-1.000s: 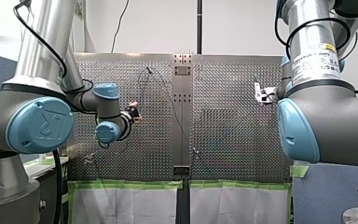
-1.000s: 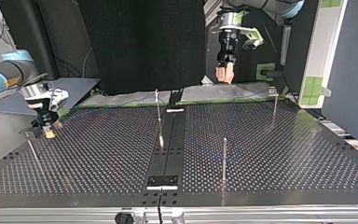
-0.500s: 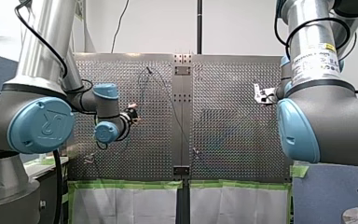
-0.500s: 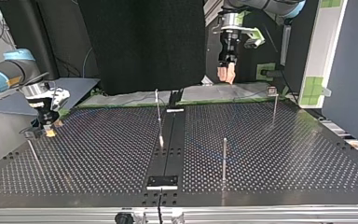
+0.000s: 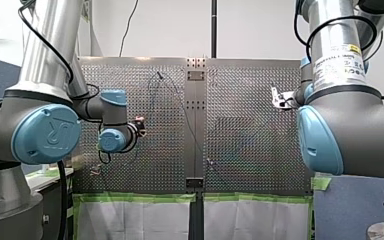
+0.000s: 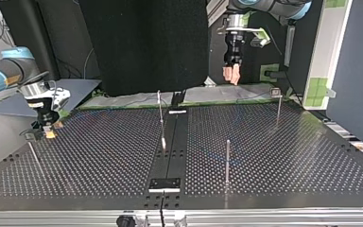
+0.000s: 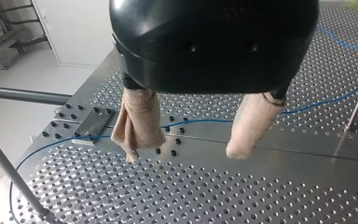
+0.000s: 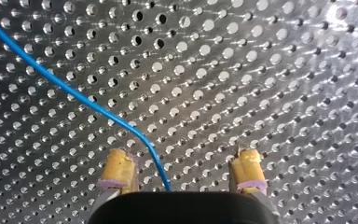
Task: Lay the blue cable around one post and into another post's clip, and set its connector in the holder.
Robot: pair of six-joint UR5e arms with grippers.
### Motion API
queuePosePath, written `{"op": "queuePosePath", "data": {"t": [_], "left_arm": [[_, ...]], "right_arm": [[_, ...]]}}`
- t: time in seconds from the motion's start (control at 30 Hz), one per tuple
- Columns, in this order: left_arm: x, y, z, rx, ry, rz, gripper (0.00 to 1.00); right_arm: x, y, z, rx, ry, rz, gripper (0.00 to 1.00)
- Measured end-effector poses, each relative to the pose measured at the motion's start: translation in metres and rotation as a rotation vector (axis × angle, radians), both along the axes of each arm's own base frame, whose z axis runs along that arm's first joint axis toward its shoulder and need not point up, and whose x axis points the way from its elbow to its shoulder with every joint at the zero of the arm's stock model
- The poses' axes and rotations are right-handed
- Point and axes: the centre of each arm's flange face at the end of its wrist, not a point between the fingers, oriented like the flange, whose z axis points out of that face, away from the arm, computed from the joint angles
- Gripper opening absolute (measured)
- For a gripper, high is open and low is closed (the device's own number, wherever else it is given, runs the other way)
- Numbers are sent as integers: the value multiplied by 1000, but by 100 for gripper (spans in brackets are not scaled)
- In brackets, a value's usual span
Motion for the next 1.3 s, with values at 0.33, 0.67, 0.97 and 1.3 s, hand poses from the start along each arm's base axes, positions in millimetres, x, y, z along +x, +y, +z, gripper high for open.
{"op": "queuePosePath", "data": {"t": [0.33,0.67,0.97,1.3], "left_arm": [[2,3,0,1,3,9,100],[1,4,-4,-21,33,-10,100],[-3,4,-9,-20,81,-26,100],[-5,0,-12,-31,115,-69,100]], "right_arm": [[3,15,4,-14,4,-4,100],[32,50,21,-61,-5,43,100],[67,85,22,-90,-15,56,100],[106,122,-10,-80,-34,55,100]]}}
